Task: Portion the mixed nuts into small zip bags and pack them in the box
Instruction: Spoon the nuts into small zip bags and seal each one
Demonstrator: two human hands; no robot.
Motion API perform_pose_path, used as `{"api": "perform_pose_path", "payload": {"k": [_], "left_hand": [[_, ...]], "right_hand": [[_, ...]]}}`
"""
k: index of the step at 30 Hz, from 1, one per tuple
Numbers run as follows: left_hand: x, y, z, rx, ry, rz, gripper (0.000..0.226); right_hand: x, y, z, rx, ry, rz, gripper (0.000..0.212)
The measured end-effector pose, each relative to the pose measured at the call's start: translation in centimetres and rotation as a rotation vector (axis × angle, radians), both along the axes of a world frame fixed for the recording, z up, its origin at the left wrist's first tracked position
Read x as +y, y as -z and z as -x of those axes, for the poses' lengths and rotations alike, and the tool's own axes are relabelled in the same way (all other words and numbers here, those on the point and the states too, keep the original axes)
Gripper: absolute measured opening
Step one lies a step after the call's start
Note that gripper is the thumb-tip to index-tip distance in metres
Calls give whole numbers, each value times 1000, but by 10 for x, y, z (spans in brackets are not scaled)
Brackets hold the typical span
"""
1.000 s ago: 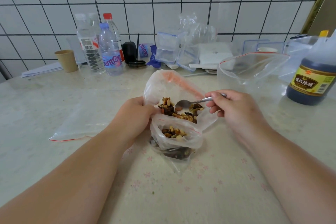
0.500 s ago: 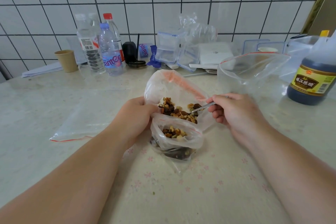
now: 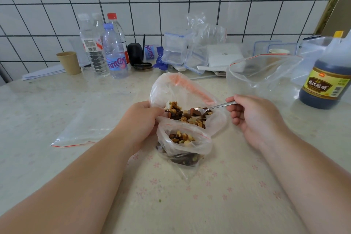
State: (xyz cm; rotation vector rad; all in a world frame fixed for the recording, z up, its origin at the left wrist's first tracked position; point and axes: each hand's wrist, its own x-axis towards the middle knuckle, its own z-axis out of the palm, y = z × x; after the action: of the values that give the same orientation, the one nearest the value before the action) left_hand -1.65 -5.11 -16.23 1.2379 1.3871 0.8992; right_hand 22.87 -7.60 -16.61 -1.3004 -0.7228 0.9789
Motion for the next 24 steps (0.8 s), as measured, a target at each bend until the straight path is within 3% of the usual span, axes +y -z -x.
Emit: {"api": "perform_pose_path", "payload": {"k": [9, 12, 16, 20, 24], "left_hand": [[3, 2, 0, -8, -19, 17, 13], [3, 2, 0, -12, -30, 22, 12], [3, 2, 1, -16, -20, 18, 10], [4, 2, 0, -26, 4, 23, 15], [4, 4, 2, -47, 25, 10, 24]], "right_hand": [[-14, -17, 1, 292, -180, 25, 26], [-23, -25, 5, 217, -278, -34, 26], [-34, -29, 11, -78, -371, -186, 33], [-39, -29, 11, -254, -511, -332, 21], [-30, -26, 2, -211, -300, -385, 21]]}}
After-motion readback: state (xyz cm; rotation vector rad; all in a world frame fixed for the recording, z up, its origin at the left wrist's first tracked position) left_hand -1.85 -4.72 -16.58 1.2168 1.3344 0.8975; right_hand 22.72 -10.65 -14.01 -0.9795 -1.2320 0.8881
